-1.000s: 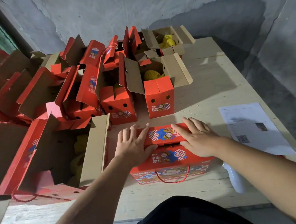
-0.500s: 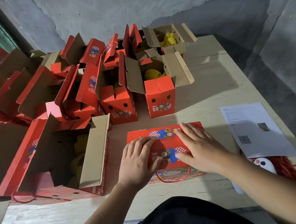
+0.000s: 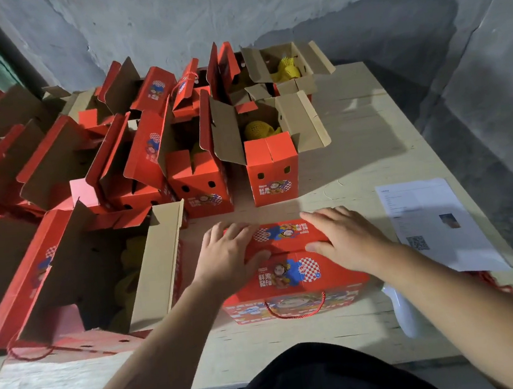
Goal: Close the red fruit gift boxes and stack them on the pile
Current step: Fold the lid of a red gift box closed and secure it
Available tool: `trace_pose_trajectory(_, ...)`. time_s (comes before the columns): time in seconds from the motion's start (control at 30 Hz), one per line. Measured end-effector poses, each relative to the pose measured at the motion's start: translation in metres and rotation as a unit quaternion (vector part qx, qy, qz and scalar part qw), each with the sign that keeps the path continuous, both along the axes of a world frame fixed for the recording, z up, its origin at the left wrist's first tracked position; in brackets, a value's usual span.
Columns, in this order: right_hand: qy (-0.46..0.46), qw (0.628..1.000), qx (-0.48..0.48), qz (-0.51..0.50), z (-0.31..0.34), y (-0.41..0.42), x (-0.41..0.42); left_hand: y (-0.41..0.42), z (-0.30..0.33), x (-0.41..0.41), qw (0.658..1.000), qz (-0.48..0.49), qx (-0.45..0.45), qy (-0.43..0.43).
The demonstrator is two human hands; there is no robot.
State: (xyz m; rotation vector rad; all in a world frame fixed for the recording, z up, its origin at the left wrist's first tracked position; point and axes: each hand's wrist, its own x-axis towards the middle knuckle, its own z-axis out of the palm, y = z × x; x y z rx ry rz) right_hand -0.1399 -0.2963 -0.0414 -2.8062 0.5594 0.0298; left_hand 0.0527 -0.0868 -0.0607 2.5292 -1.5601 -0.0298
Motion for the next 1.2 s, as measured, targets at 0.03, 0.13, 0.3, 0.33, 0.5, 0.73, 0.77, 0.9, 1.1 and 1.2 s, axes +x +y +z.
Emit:
trace_pose_trajectory(0.03, -0.008, 1.000, -0.008, -0.001, 0.002, -0.003, 0.003, -0.003, 0.003, 0.003, 1.000, 0.001, -0.014, -0.007)
trace_pose_trajectory(0.13, -0.022, 0.998, -0.060, 0.007, 0.001, -0.007, 0.007, -0.011, 0.006, 0.003, 0.998, 0.015, -0.021, -0.049)
trace_pose_trajectory(0.3, 0.015, 0.997, -0.073, 0.007, -0.029, 0.007, -0.001, -0.004, -0.010, -0.006, 0.997, 0.019, 0.010, -0.069)
trace_pose_trajectory(0.33, 0.022, 0.998, -0.060, 0.005, -0.032, 0.007, -0.003, -0.002, -0.013, -0.007, 0.998, 0.015, 0.012, -0.066)
trace_pose_trajectory(0.5, 0.068, 0.998, -0.015, 0.004, -0.035, 0.004, -0.007, 0.003, -0.015, -0.020, 0.998, 0.021, -0.036, -0.051)
trace_pose_trajectory(0.73, 0.055, 0.999, 0.002, 0.001, -0.016, 0.012, -0.011, 0.030, -0.016, -0.045, 0.994, -0.066, -0.071, -0.057)
trace_pose_trajectory(0.77, 0.033, 0.999, -0.013, -0.001, -0.013, 0.017, -0.011, 0.033, -0.017, -0.048, 0.995, -0.058, -0.054, -0.063)
trace_pose_trajectory(0.9, 0.022, 0.999, -0.015, 0.028, -0.013, 0.042, -0.012, 0.029, -0.016, -0.055, 0.994, -0.038, -0.035, -0.092)
trace_pose_trajectory(1.1, 0.038, 0.999, -0.016, 0.026, -0.019, 0.049, -0.018, 0.019, -0.012, -0.048, 0.994, -0.051, -0.044, -0.090)
trace_pose_trajectory(1.2, 0.051, 0.998, -0.014, 0.019, -0.021, 0.051, -0.015, 0.024, -0.017, -0.050, 0.997, -0.018, -0.028, -0.072)
